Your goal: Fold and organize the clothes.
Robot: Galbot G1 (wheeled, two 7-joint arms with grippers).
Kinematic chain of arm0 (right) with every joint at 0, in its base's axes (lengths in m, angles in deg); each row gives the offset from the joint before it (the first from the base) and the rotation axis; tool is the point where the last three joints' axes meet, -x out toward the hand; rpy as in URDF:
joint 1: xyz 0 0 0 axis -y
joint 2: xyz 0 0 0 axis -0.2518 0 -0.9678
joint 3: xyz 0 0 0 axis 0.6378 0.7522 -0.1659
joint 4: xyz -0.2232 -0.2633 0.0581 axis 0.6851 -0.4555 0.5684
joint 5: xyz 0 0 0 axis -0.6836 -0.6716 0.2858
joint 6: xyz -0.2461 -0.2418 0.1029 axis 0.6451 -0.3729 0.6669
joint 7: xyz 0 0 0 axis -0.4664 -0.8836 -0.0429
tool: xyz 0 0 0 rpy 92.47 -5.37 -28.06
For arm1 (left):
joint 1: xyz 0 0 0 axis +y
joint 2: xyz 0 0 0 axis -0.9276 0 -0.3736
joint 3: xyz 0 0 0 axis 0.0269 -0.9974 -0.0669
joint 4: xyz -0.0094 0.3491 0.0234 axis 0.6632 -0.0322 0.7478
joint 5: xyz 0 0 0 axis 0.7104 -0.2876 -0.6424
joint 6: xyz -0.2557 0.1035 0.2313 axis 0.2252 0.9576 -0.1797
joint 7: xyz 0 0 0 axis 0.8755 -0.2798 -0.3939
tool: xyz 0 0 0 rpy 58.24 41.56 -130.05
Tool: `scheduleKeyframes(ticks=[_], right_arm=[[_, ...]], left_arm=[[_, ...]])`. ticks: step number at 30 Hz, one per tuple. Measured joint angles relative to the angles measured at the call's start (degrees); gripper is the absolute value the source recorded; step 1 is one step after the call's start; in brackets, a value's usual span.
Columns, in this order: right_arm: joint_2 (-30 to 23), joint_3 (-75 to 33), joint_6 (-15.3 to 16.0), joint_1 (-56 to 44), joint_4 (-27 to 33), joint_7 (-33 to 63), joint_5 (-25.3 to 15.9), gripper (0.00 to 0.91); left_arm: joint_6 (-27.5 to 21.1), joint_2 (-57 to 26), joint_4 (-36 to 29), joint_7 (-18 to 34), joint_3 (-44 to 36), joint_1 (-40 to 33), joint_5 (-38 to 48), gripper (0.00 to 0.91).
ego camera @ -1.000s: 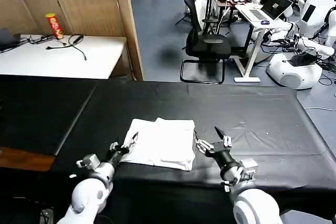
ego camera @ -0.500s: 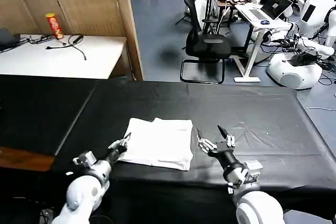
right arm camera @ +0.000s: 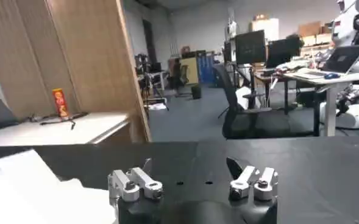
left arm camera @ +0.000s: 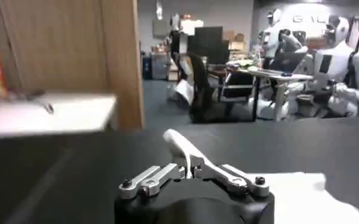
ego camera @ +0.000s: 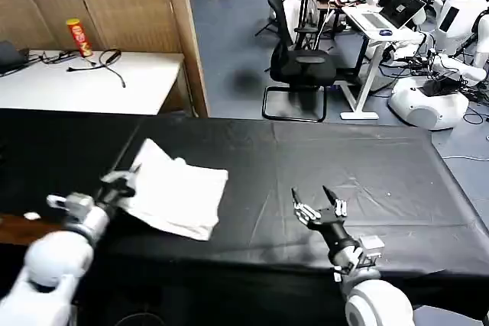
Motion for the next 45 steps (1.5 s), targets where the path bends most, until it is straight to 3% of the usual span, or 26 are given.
scheduleKeyframes(ticks=[8,14,19,20,21,25,30,35,44,45], right_arm=[[-0.63,0.74,-0.12,-0.46,0.38,-0.09,-0.70,0.878],[-1.03,0.77,-0.83,-2.01,0.97,-0.37,-1.56,0.878],[-0.98,0.79,-0.43,-2.47,1.78,-0.67,-0.60,0.878],[-0.94,0.90,-0.05,-2.44,1.79,-0.71,-0.17,0.878],[-0.79,1.01,0.62,-2.31,1.86,-0.76,0.45,0.878],[-0.06,1.60,1.94,-1.59,2.55,-1.20,1.24,0.878],[0.90,3.49,3.85,0.30,4.28,-1.59,2.60,0.878],[0.13,6.68,7.16,3.43,6.24,-0.01,5.93,0.878],[-3.84,12.92,8.45,9.75,12.90,4.10,5.53,0.878],[-4.29,13.16,8.45,10.11,13.54,4.65,5.07,0.839]], left_arm=[[0.52,-4.55,-4.75,1.56,3.59,1.18,-4.44,0.000],[-0.97,1.35,-7.15,5.64,-4.25,0.08,-0.67,0.000],[-1.22,9.21,-4.43,9.70,-14.14,-1.40,2.66,0.000],[-1.02,10.91,-3.60,10.05,-15.91,-1.76,2.53,0.780],[-0.96,12.56,-2.82,10.31,-17.54,-2.08,2.15,0.878],[0.16,18.61,0.21,8.01,-23.22,-2.53,-1.50,0.878],[3.48,20.12,-0.18,3.38,-27.18,-1.44,-4.56,0.878],[6.95,18.79,-2.33,2.00,-26.90,-1.82,-4.36,0.878],[8.06,15.08,-4.13,2.18,-23.20,0.59,-5.71,0.878],[8.02,14.98,-4.09,2.25,-22.83,0.93,-5.79,0.878]])
